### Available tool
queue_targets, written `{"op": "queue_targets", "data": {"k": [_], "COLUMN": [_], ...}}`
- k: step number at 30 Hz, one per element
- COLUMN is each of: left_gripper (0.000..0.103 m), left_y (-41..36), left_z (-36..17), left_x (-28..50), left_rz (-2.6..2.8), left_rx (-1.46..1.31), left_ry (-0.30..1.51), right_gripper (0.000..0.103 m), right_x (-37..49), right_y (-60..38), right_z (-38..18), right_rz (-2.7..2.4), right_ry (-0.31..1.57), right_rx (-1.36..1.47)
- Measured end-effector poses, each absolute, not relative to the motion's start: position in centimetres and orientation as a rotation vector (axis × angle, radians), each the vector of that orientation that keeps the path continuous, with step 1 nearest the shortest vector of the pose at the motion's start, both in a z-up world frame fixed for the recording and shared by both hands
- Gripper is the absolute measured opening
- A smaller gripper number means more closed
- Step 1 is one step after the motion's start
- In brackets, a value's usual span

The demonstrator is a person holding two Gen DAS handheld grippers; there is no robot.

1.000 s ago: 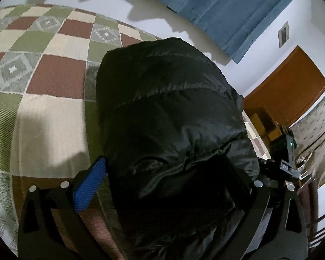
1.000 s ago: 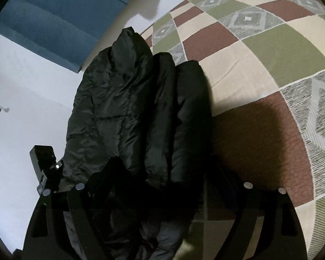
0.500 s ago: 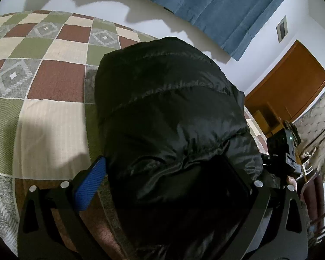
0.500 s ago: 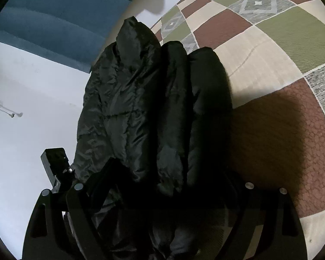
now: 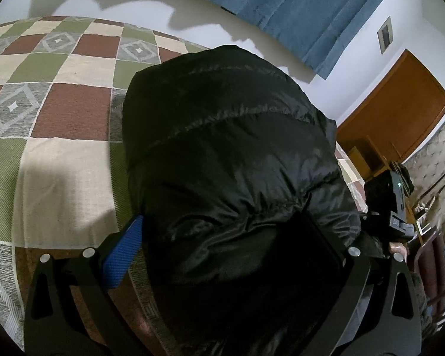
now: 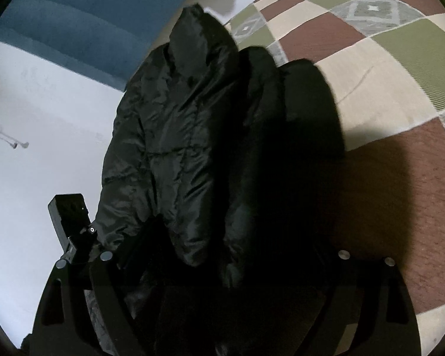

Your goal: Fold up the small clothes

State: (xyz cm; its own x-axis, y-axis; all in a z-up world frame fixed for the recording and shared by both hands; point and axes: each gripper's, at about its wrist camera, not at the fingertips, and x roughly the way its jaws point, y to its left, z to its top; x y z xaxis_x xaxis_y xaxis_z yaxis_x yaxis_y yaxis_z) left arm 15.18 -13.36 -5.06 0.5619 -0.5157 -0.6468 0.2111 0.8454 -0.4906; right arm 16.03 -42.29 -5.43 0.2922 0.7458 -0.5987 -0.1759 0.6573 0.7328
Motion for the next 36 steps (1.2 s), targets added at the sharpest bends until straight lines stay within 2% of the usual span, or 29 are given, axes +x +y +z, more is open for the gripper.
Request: {"op": "queue_targets", "data": {"k": [1, 3, 6, 15, 25, 36], "left_gripper": [0.1, 0.1, 0.1, 0.1, 0.1, 0.1], "left_y": [-13.3, -13.1, -12.8, -9.2, -1.5, -1.0], "left_z": [-5.1, -5.1, -5.1, -4.0, -3.7, -3.7], "left_x": [15.2, 15.2, 15.1, 13.8, 12.3, 12.0], "left_rz": [-0.442, -0.444, -0.442, -0.383, -0.259, -0.26], "left_rx": [-0.384, -0.391, -0.397, -0.405, -0.445, -0.448], "left_ry": [0.877, 0.877, 0.871, 0.828, 0.81, 0.811], "right_gripper": [0.081, 0.064, 0.058, 0.057, 0.057, 0.057], "right_x": [16.0, 16.1, 16.3, 18.3, 21.3, 21.9], "right_y": [-41.9, -41.4, -40.4, -35.5, -27.3, -28.7], "right_z": [-5.4, -5.6, -5.7, -5.3, -6.5, -8.1], "right_rz": [0.681, 0.712, 0.732, 0.812, 0.944, 0.96], "right_ry": [1.112, 1.122, 1.123, 1.126, 1.174, 1.184], "right_rx": [0.61, 0.631, 0.632, 0.593, 0.605, 0.664]}}
